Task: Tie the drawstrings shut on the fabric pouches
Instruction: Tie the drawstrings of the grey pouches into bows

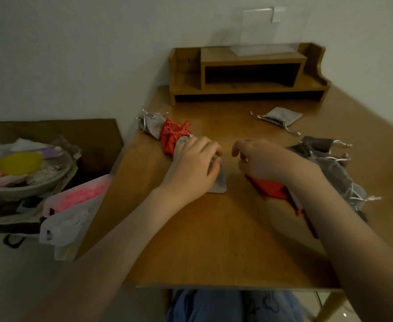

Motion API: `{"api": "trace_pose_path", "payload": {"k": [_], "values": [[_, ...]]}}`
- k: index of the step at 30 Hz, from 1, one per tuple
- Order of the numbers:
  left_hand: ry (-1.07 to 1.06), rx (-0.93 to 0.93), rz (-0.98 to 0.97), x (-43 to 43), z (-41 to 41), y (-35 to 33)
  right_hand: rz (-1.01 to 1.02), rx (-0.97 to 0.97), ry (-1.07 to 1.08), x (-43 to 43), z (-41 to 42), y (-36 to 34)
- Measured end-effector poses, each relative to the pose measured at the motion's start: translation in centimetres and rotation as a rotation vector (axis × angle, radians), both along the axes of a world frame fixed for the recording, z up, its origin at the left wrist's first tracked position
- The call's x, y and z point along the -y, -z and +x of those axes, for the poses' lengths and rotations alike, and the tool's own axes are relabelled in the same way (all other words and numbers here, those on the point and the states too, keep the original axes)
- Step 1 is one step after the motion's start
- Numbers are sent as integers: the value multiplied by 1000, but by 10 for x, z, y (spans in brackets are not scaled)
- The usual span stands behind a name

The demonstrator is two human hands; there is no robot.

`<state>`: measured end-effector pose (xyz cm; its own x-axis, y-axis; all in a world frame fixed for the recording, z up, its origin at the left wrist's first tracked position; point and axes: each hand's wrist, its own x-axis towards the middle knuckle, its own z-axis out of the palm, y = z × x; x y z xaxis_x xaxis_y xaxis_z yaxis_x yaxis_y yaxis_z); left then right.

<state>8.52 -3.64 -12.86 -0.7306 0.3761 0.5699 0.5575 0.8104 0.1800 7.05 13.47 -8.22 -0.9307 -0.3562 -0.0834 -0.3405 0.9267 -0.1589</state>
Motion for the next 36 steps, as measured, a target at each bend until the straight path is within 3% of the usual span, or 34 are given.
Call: {"api": "trace_pose_path", "payload": {"k": [7, 12, 17, 21, 27, 30, 33, 36], "values": [[-18, 121, -147, -42, 12, -17, 117, -49, 176, -50, 14, -24], [-26, 146, -115, -69, 23, -20, 166, -73, 436, -98, 29, -17], [-49, 135, -73, -77, 34, -25, 69, -73, 452, -111, 33, -7], [15, 227, 36, -74, 38, -28, -134, -265, 320, -100, 38, -16], [100, 565, 433, -63, 39, -40, -417, -395, -227, -53, 36, -26], [167, 671, 724, -47, 33, -35, -600, -394, -275, -30, 23, -13], [122, 678, 852, -29, 28, -26, -843, -249, -94, -11, 13, 0], [62, 706, 927, -17, 19, -17, -1153, 177, 116, -3, 6, 20]]}}
